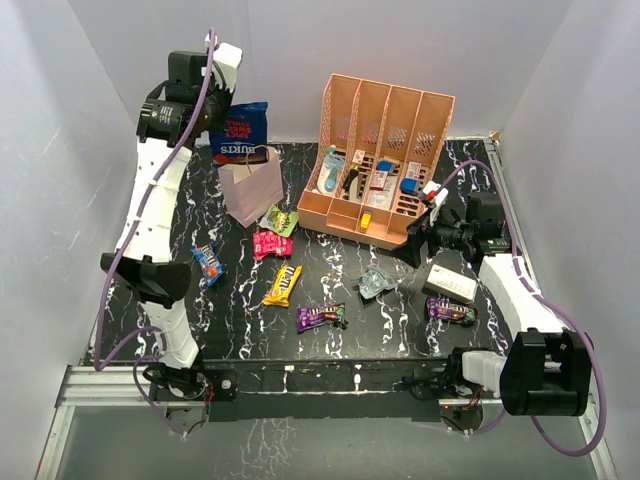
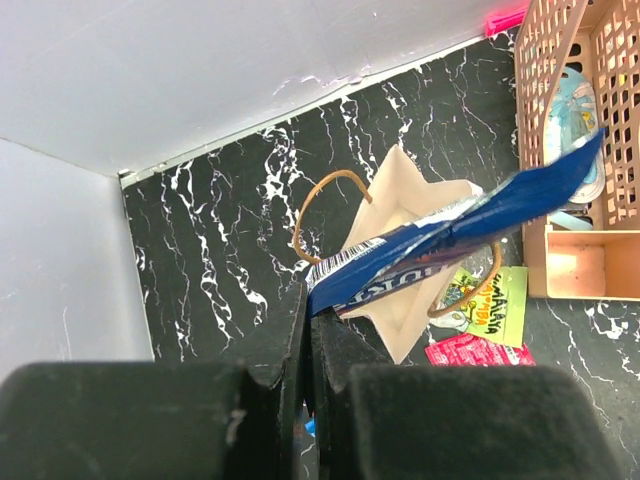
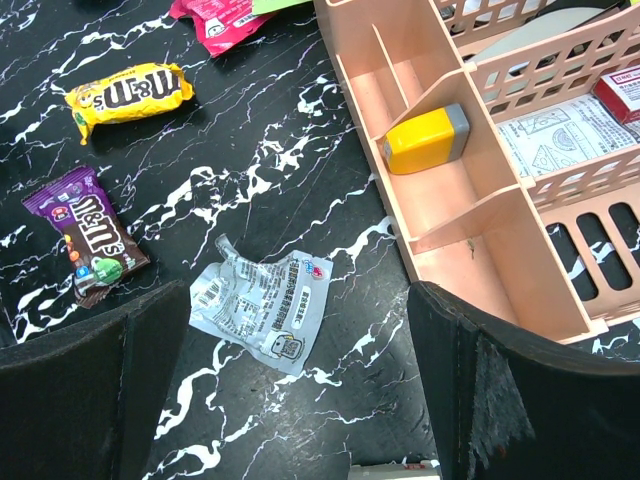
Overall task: Place the snacks into the paper bag
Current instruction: Place the snack in the paper bag.
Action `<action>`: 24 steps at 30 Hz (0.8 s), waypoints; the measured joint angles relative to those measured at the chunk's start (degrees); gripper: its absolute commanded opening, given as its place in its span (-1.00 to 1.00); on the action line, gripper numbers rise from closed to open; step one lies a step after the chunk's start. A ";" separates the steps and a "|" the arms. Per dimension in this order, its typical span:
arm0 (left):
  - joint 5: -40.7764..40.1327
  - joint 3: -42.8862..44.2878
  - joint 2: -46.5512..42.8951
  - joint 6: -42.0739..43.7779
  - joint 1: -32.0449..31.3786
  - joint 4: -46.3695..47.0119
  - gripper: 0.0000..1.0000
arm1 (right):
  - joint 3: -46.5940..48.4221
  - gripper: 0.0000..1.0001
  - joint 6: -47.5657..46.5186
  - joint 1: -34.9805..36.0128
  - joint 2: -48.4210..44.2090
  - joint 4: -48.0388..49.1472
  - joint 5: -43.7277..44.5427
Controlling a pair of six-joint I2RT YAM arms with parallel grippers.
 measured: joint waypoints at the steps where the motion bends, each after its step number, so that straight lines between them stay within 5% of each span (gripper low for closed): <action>1: 0.00 0.00 0.28 -0.13 0.00 -0.02 -1.00 | 0.00 0.89 0.00 0.00 0.00 0.02 0.00; 24: -0.79 2.95 2.80 -2.08 -1.46 0.42 -1.00 | -0.02 0.89 -0.02 -0.20 0.02 0.20 0.00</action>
